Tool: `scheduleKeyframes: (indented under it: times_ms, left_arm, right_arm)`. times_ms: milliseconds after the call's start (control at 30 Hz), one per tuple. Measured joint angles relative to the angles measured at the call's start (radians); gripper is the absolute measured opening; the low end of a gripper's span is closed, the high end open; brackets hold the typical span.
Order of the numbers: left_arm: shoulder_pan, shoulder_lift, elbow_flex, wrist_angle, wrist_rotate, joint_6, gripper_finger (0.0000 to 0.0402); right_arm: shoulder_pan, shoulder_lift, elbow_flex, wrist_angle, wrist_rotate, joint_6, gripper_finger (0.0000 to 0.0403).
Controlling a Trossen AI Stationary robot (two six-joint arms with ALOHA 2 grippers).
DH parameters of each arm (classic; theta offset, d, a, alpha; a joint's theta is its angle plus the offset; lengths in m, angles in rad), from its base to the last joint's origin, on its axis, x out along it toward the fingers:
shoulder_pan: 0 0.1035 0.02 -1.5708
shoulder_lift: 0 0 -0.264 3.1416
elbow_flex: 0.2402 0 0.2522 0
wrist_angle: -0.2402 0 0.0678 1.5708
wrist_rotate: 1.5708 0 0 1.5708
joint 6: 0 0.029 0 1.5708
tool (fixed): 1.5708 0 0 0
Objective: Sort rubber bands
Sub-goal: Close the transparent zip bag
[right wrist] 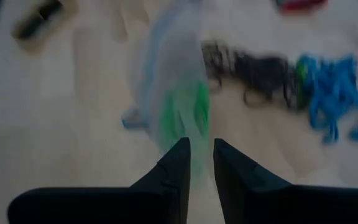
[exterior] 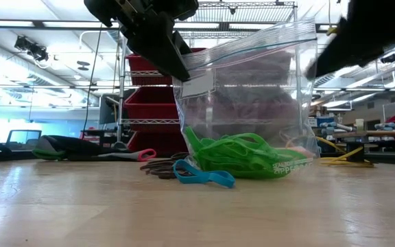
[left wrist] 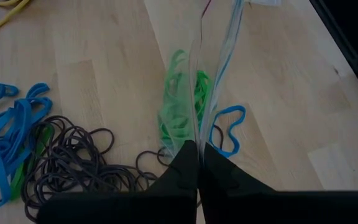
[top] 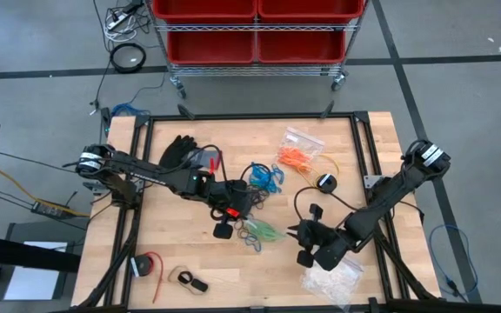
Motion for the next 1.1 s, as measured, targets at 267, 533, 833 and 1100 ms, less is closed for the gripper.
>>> scheduleKeyframes:
  times_ms: [267,533,833,1100]
  left_arm:
    - [0.0,0.0,0.0,0.004,0.0,0.0,0.0007]
    - [0.0,0.0,0.0,0.006,0.0,-0.007,0.0007]
    - [0.0,0.0,0.0,0.005,0.0,-0.008,0.0007]
    - [0.0,0.0,0.0,0.005,0.0,-0.008,0.0008]
  right_arm:
    - [0.019,0.0,0.0,-0.018,-0.062,0.094,0.0085]
    - [0.021,0.0,0.0,0.067,-0.028,0.042,0.0146]
    - [0.021,0.0,0.0,0.114,0.062,0.02,0.0167]
    - [0.005,0.0,0.0,0.131,0.076,-0.012,0.0122]
